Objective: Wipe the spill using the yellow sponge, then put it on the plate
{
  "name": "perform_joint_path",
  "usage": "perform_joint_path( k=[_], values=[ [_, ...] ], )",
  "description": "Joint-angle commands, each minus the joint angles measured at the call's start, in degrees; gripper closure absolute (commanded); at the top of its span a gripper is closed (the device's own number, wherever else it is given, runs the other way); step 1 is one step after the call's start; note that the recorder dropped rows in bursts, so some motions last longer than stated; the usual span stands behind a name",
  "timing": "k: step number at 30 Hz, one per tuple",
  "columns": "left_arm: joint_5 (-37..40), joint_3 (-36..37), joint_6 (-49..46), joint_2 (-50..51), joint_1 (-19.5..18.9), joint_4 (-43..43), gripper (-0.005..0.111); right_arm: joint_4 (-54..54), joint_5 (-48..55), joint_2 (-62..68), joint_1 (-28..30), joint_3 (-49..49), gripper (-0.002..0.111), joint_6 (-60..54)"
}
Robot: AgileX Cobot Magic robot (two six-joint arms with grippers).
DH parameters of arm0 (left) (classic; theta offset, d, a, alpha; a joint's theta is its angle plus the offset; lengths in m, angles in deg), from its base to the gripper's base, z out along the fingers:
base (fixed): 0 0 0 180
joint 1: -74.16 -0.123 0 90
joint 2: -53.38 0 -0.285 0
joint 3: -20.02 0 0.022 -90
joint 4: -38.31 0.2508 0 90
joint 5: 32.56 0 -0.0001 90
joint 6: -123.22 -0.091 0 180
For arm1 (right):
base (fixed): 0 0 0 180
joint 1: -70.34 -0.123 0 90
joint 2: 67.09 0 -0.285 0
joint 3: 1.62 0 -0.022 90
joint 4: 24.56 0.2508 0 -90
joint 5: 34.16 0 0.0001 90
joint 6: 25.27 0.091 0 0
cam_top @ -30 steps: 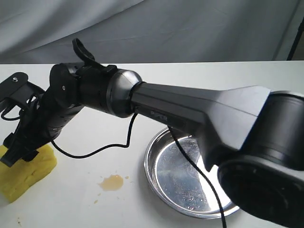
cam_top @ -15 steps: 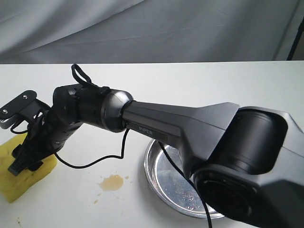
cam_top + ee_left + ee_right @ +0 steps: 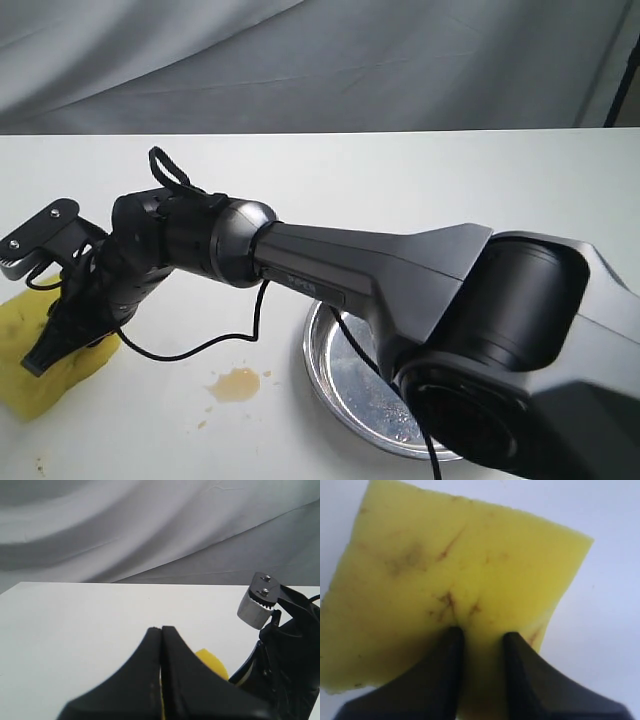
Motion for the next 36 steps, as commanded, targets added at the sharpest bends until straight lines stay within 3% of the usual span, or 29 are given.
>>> perform_joint_path(
  k=[1, 4, 23, 36],
  values=[
    [-0.16, 0.27, 0.09, -0.14, -0.12, 0.0, 0.107, -2.33, 1.36, 1.18, 0.13, -0.04, 0.099, -0.12],
    [-0.16, 0.27, 0.09, -0.14, -0.12, 0.0, 0.107, -2.33, 1.36, 1.18, 0.13, -0.04, 0.108, 0.0],
    [-0.16, 0.27, 0.09, -0.14, -0.12, 0.0, 0.107, -4.03, 5.28, -6.96, 0.13, -0.04, 0.108, 0.85],
    [-0.16, 0.27, 0.09, -0.14, -0.12, 0.0, 0.107, -13.81, 21.22, -10.6, 0.48, -0.04, 0.108, 3.91]
  ],
)
